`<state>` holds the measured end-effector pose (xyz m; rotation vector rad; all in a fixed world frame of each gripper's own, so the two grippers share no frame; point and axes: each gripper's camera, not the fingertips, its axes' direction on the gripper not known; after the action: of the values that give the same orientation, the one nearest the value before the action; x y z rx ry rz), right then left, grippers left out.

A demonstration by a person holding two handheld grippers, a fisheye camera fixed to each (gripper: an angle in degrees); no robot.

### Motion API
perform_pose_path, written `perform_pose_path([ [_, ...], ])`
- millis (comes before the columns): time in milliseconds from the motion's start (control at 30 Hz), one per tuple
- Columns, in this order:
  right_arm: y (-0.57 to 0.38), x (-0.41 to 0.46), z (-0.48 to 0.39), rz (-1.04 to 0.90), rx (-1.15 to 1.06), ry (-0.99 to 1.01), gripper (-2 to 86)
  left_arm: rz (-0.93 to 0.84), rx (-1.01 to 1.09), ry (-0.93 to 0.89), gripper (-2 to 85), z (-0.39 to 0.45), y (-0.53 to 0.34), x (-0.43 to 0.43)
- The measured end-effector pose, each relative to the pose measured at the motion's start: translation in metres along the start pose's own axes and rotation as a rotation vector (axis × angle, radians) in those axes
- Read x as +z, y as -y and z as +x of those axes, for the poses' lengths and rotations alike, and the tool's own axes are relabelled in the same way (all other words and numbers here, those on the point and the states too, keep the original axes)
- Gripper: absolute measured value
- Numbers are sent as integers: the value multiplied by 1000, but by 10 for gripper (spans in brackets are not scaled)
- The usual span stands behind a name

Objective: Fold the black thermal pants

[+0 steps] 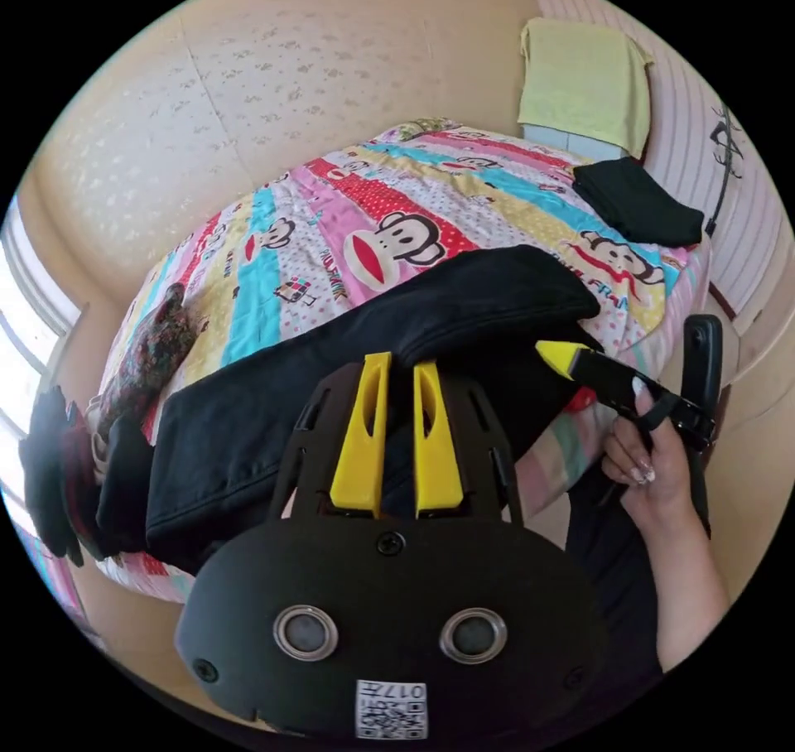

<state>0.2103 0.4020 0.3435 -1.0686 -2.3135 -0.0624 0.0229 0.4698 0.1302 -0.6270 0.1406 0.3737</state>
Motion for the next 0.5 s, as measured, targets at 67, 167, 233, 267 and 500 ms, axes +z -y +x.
perform_pose_path([
  [67,-1,5,0,-3,1,2,3,27,-67,-106,23,-22,-5,-13],
  [167,-2,14,-3,-20,-10,-13,4,137,-194,-226,15,-74,-18,-51],
  [233,-4,19,-5,-29,-13,-27,3,246,-346,-160,14,-119,-36,-98],
  [267,-5,22,-7,-37,-15,-42,3,278,-383,-135,14,-130,-42,-111],
  [500,-9,59,-46,-192,-131,-337,2,531,-932,212,26,-250,-162,-250],
])
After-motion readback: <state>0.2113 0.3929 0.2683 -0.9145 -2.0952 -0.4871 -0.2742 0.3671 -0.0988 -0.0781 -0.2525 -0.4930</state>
